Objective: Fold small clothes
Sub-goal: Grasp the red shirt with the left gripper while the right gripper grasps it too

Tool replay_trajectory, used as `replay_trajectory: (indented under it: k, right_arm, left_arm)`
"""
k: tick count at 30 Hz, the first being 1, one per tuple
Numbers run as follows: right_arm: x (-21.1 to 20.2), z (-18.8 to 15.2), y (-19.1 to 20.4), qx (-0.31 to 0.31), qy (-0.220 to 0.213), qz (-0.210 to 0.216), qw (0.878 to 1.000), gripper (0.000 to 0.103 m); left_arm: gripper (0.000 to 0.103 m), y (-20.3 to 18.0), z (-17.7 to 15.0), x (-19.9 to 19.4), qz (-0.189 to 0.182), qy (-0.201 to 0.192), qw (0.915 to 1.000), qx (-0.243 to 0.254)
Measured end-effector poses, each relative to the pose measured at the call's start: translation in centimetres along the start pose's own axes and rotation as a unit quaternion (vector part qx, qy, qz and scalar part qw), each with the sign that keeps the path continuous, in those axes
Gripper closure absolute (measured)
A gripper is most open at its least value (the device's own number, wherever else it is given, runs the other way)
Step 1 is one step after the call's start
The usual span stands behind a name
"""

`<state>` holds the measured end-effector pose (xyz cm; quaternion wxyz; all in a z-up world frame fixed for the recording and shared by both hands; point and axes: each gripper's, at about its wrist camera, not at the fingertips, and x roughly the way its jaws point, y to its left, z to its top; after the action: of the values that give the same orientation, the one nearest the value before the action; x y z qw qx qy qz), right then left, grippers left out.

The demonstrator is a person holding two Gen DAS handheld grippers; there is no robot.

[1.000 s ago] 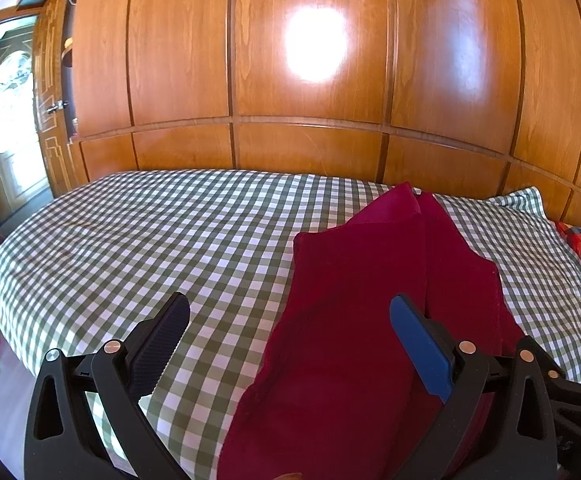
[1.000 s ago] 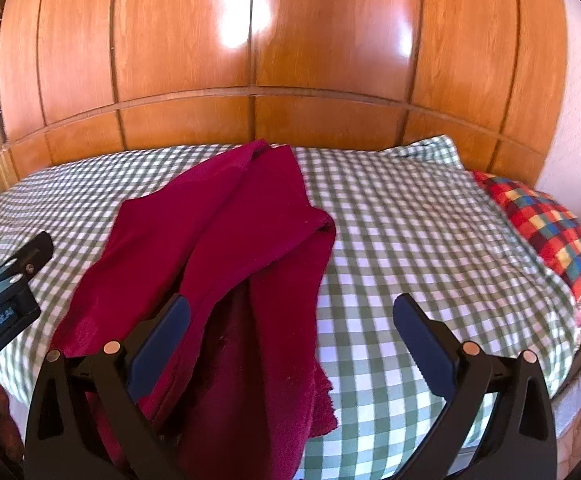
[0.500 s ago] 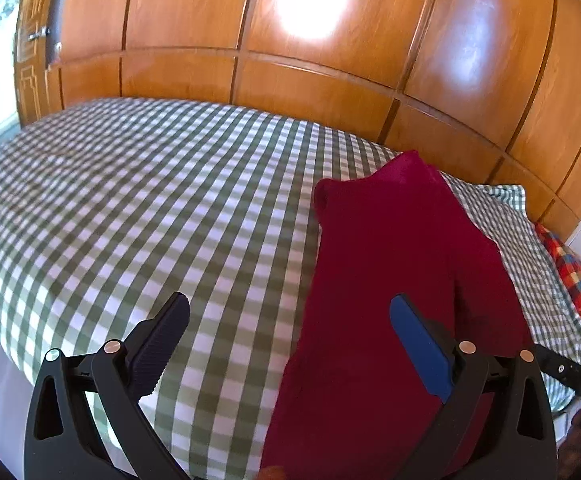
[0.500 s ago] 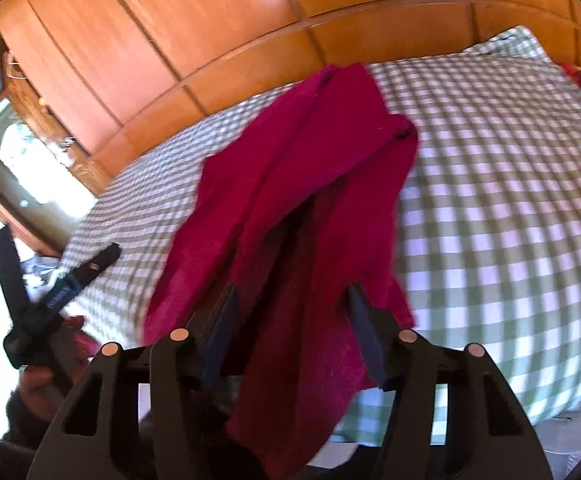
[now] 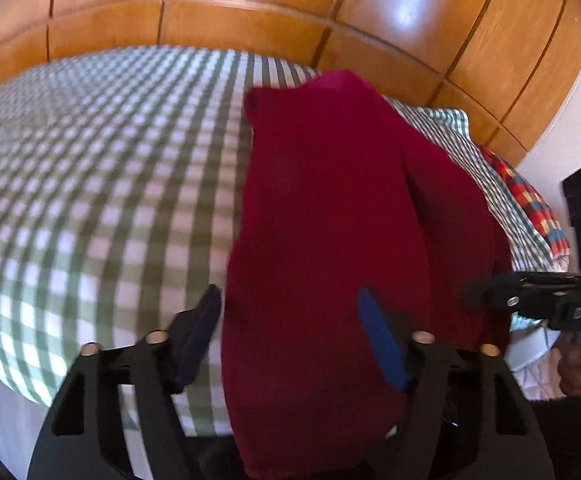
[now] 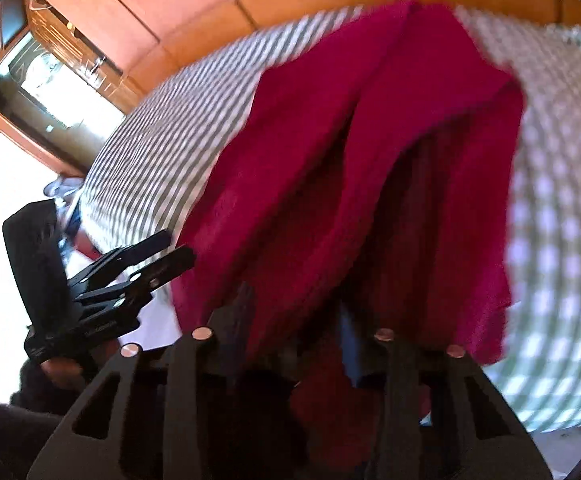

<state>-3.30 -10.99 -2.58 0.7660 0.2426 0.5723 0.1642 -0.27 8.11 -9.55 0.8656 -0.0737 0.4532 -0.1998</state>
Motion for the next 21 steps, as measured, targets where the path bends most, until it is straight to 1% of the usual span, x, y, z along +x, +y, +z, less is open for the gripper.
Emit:
replay_trajectory:
  k: [1,2,3,4,5,6,9,11,13,14,15,18,20,21]
  right_arm:
    - [0.8,0.0,-0.1,0.004,0.009,0.003,1.0,0.083]
    - [1.2,0.4,-0.2,0.007,0.007,0.002,1.0,0.089]
    - [1.2,0.6,-0.1,0.009,0.0,0.001,1.0,0.097]
    - [1.1,0.8,0.2,0.003,-0.012,0.002,1.0,0.097]
    - [0.5,0.9,0.6,-0.009,-0.022,0.005,1.0,0.097]
    - [-0.3,0.9,1.5,-0.035,-0.043,0.004,0.998,0.098]
    - [-2.8,0.9,3.0,-0.085,-0.085,-0.002,0.993,0.098]
    - [-5.7,1.3,2.7,-0.101,-0.124,-0.008,0.987,0.098]
    - [-9.1,2.1,1.3,-0.094,-0.172,-0.03,0.98,0.098]
    - [-10.8,2.6,0.2,-0.084,-0.194,-0.048,0.976,0.098]
    - [-12.9,3.3,-1.4,-0.072,-0.221,-0.079,0.969,0.098]
    - [-17.0,5.4,-6.5,-0.033,-0.264,-0.166,0.95,0.098]
    - [-18.9,7.4,-11.0,0.003,-0.282,-0.255,0.925,0.098]
    - [-19.3,8.2,-12.8,0.021,-0.283,-0.279,0.918,0.098]
  left_arm:
    - [0.073,0.1,-0.2,0.3,-0.001,0.005,1.0,-0.003]
    - [0.084,0.3,-0.3,0.6,0.002,0.009,0.9999,-0.007]
    - [0.097,0.8,-0.3,0.8,0.003,0.01,0.9998,-0.018]
    - [0.1,1.2,-0.2,0.5,-0.003,0.005,0.9996,-0.028]
    - [0.1,1.2,-0.2,0.0,-0.011,-0.004,0.9994,-0.034]
    - [0.101,1.4,0.0,-0.4,-0.015,-0.008,0.9993,-0.035]
    - [0.101,1.9,0.8,-1.1,-0.009,-0.024,0.9988,-0.041]
    - [0.101,2.5,1.5,-1.6,0.001,-0.036,0.9981,-0.051]
    - [0.101,3.2,2.6,-2.2,0.008,-0.045,0.997,-0.062]
    - [0.101,3.6,3.1,-2.4,0.01,-0.05,0.9963,-0.069]
    - [0.101,4.2,3.8,-2.7,0.017,-0.059,0.9952,-0.077]
    - [0.102,5.9,6.6,-3.7,0.048,-0.086,0.9905,-0.096]
    - [0.102,7.2,8.9,-4.4,0.073,-0.109,0.9849,-0.112]
    - [0.102,8.4,10.4,-5.1,0.09,-0.128,0.9794,-0.127]
